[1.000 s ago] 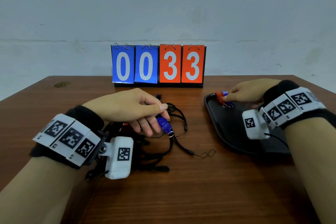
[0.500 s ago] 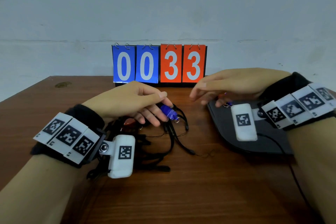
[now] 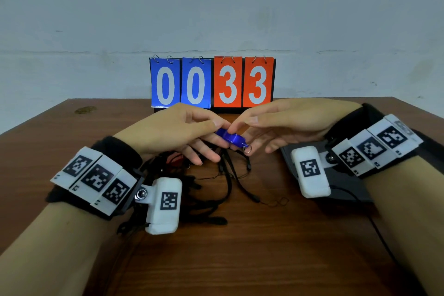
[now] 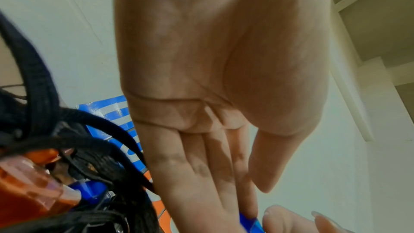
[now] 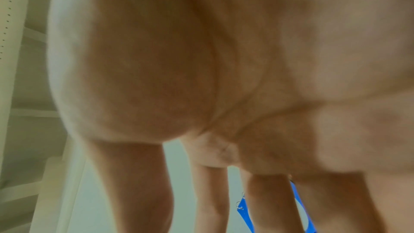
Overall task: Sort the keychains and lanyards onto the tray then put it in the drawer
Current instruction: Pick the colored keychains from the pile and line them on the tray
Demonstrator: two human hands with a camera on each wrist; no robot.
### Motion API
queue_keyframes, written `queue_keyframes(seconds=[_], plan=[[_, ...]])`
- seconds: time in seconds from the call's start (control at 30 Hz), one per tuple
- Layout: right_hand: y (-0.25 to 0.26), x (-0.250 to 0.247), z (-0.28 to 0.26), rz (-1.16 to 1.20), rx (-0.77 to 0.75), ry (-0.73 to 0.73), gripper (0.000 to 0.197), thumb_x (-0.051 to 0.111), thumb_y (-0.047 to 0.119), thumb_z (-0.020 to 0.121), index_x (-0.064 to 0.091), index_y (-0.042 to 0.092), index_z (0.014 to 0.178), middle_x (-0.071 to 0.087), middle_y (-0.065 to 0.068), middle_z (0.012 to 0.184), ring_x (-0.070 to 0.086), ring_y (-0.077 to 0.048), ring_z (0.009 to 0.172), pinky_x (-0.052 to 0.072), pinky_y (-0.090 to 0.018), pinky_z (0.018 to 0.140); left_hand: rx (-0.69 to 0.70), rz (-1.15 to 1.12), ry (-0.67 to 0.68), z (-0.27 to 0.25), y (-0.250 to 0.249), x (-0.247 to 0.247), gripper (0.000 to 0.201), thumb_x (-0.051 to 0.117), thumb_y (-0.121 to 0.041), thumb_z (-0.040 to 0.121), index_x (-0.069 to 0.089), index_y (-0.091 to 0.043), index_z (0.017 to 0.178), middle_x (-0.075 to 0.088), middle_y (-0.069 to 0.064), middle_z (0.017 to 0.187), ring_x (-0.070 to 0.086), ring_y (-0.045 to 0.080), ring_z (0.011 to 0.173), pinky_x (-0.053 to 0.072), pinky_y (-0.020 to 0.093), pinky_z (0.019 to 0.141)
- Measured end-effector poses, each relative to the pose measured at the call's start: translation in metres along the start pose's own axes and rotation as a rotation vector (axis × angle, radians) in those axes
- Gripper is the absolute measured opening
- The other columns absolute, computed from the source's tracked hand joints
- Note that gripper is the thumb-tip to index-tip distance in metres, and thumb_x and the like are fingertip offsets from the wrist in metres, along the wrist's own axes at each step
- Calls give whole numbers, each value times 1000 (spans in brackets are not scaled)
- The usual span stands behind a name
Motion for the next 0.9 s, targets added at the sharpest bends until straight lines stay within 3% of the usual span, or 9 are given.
queue_keyframes(seconds=[0.27, 0.4, 0.5, 0.57, 0.63, 0.8, 0.9], plan=[[2, 4, 4, -15, 8, -10, 40, 58, 38, 91, 65, 23, 127, 65, -13, 117, 67, -24, 102, 52, -30, 81, -14, 7, 21, 3, 2, 1, 28, 49, -31, 106, 67, -20, 124, 80, 5, 105, 78, 27, 93, 64, 30, 68], [0, 0, 4, 3, 8, -52, 34, 58, 37, 90, 73, 22, 116, 63, -14, 120, 67, -22, 99, 53, -27, 78, -13, 30, 16, 2, 2, -1, 27, 49, -36, 105, 67, -29, 124, 80, 4, 104, 79, 25, 86, 63, 29, 66], [-2, -5, 0, -20, 8, -100, 30, 54, 32, 97, 74, 18, 114, 65, -7, 111, 65, -17, 92, 52, -24, 75, 30, 122, -104, 4, 5, -11, 24, 51, -33, 106, 73, -26, 114, 79, 0, 89, 72, 16, 66, 53, 23, 53], [-2, -10, -4, -27, 13, -134, 30, 52, 30, 99, 75, 17, 113, 64, -7, 115, 63, -18, 93, 53, -24, 77, 66, 283, -236, 8, 11, -23, 24, 54, -31, 105, 77, -26, 100, 71, -4, 74, 61, 10, 58, 47, 22, 52], [-2, -14, -9, -29, 19, -155, 32, 53, 32, 97, 76, 16, 113, 60, -11, 121, 62, -20, 94, 53, -26, 80, 21, 441, -303, 10, 19, -32, 27, 55, -35, 102, 77, -28, 90, 69, -6, 71, 57, 6, 56, 46, 23, 56], [-2, -23, -21, -106, 45, -231, 32, 54, 35, 95, 76, 19, 111, 59, -13, 115, 61, -20, 93, 54, -26, 80, -223, 521, -174, 12, 36, -36, 36, 54, -51, 101, 77, -25, 89, 75, -3, 84, 67, 10, 73, 52, 23, 65], [-7, -38, -31, -210, 128, -342, 29, 57, 39, 95, 77, 24, 109, 63, -8, 125, 66, -22, 102, 56, -30, 89, -268, 582, -158, 13, 38, -36, 40, 51, -56, 100, 78, -28, 89, 62, -2, 74, 61, 15, 71, 53, 26, 69]])
Point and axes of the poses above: each hand's wrist, its own z-axis towards the middle knuckle, its own x-axis out of the palm, y = z × x, the point moved 3 cm from there along z, towards the middle knuckle
